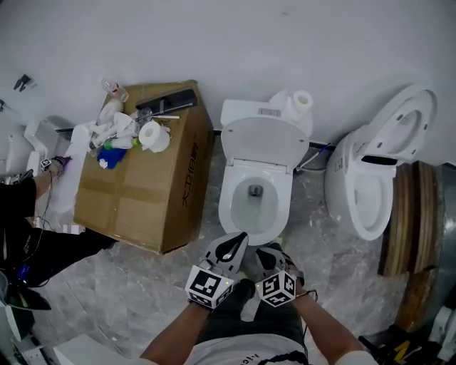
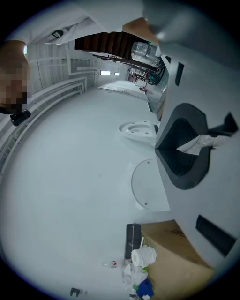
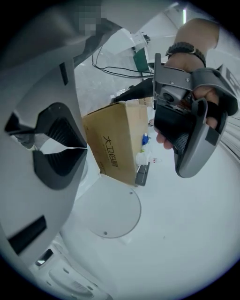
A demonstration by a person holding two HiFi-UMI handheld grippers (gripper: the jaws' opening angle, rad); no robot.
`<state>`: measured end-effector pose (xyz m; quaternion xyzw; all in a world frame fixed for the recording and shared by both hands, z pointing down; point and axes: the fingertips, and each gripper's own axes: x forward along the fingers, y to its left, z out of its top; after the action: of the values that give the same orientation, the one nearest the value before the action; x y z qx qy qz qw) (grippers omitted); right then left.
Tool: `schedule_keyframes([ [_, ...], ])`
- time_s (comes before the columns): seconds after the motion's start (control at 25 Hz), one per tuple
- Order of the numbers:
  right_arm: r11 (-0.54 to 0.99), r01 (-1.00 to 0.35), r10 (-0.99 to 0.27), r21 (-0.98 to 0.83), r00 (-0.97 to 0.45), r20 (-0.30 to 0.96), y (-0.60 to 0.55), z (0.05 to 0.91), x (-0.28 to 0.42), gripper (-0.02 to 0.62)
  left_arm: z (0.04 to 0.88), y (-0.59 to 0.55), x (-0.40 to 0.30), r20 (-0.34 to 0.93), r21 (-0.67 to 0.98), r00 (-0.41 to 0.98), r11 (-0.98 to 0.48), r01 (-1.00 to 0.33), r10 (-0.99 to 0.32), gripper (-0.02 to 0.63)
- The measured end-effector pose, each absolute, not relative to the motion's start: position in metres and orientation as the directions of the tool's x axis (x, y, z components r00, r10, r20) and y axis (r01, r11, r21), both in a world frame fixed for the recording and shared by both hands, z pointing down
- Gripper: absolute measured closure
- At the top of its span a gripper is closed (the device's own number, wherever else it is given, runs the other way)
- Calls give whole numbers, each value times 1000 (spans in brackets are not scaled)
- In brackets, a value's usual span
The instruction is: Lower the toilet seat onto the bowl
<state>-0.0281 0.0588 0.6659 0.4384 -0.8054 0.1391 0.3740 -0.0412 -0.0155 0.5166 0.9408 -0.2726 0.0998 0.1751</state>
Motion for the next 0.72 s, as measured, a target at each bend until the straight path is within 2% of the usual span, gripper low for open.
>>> schedule_keyframes([
  [0.4,426,-905,-736,19,-334,589,21,530,-28,574,431,-15,-53,260,248,839,-807,-536,-477,597],
  [0.72,370,-929,-825,-22,-340,451,-2,417,-26,575,361,-17,-64,238,236,827,-795,-558,-510,597],
])
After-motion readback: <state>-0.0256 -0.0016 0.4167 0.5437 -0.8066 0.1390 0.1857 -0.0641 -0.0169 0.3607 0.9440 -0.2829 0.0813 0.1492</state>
